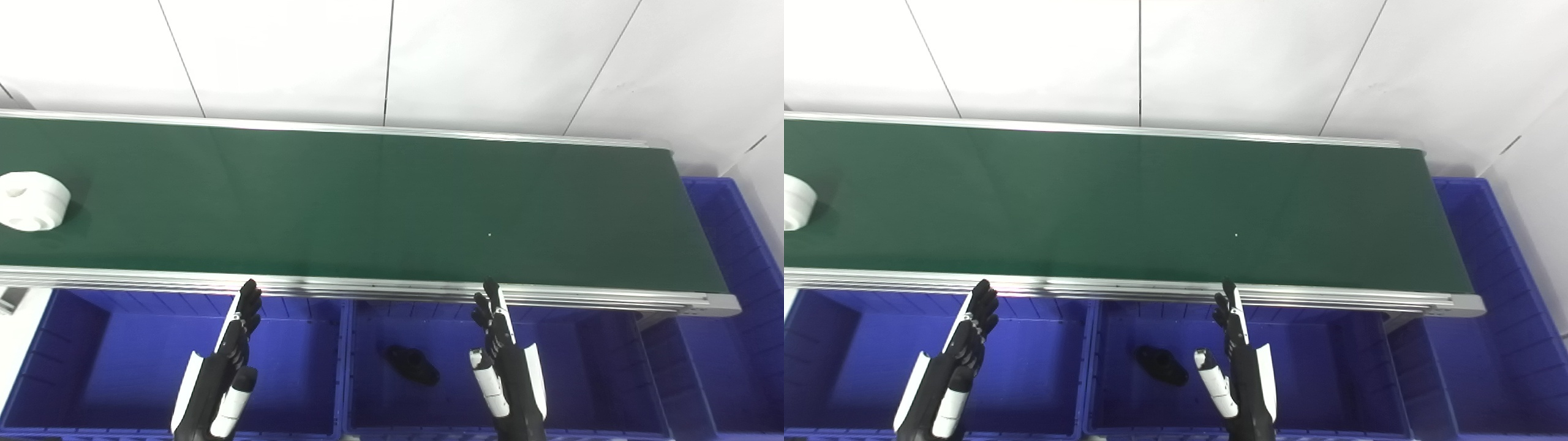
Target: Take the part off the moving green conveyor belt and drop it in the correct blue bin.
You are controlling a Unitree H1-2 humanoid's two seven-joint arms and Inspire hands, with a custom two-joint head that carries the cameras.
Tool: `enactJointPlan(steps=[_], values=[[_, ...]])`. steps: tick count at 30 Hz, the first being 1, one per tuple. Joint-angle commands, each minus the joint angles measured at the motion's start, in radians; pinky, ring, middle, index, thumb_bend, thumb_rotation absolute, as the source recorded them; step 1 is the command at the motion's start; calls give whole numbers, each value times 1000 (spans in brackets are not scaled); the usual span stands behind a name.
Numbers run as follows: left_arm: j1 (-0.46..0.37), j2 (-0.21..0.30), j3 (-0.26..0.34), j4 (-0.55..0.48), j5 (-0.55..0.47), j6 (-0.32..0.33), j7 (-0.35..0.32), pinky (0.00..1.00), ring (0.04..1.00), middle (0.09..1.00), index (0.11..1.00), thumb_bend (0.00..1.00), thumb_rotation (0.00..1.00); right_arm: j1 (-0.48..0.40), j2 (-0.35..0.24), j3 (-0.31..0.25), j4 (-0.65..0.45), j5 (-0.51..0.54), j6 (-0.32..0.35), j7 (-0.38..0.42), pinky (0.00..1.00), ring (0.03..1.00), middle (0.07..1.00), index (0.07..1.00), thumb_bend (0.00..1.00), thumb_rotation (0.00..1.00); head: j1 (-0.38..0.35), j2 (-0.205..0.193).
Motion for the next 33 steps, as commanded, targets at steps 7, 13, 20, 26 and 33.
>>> enactJointPlan(steps=[7,13,20,26,33], values=[[1,-2,-4,-23,-14,-17,-1,1000,1000,1000,1000,773,954,12,10,-1,-19,-8,-53,3,919,962,1000,1000,792,952,2,3],[1,-3,-4,-22,-8,-14,2,1000,1000,1000,1000,767,957,11,10,-2,-17,-9,-53,6,923,960,1000,1000,798,953,1,0],[-3,2,-2,-14,-8,-24,0,1000,1000,1000,1000,758,960,8,12,-4,-12,-7,-53,8,927,961,999,1000,812,949,-1,-1],[-3,0,-1,-12,-7,-26,2,1000,1000,1000,1000,750,962,11,14,-6,-13,-8,-51,12,929,963,998,999,823,953,-1,-2],[-2,1,-1,-12,0,-29,3,1000,1000,1000,1000,740,965,13,15,-7,-15,-7,-51,13,929,963,999,998,826,949,-2,-2]])
